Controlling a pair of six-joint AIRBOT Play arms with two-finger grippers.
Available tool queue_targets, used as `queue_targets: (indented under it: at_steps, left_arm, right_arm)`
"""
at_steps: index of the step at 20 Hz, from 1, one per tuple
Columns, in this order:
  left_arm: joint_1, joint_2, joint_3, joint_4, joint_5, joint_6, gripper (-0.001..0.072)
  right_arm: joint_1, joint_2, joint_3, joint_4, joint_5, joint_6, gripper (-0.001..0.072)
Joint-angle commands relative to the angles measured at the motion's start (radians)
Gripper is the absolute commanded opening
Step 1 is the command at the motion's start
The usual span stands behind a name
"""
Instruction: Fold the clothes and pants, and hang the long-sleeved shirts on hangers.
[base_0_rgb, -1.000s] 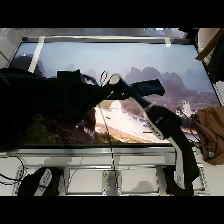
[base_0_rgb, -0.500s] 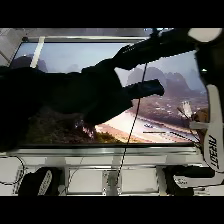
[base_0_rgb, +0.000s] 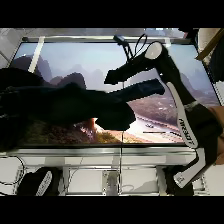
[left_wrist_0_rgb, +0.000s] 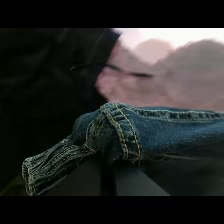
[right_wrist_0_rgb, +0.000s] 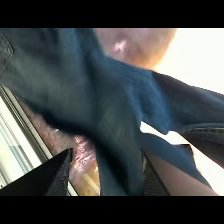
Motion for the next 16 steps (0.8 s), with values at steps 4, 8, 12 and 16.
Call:
queue_targets:
  at_steps: [4,8,12,16]
  left_arm:
    - [0.004,-0.087,-0.003,0.091,-0.026,-0.018,0.003]
    - [0.005,-0.084,-0.002,0.241,-0.056,-0.018,0.0029]
    - [0.004,-0.084,-0.002,0.274,-0.111,-0.018,0.0029]
    - [0.004,-0.084,-0.002,0.269,-0.109,-0.041,0.0029]
  right_arm:
    - [-0.082,-0.014,-0.007,-0.244,0.205,-0.007,0.044]
    - [-0.229,0.049,-0.077,-0.299,0.307,0.0,0.044]
    - [-0.253,0.163,-0.486,-0.256,0.262,-0.028,0.0441]
    - [-0.192,0.228,-0.867,-0.146,-0.087,-0.031,0.0454]
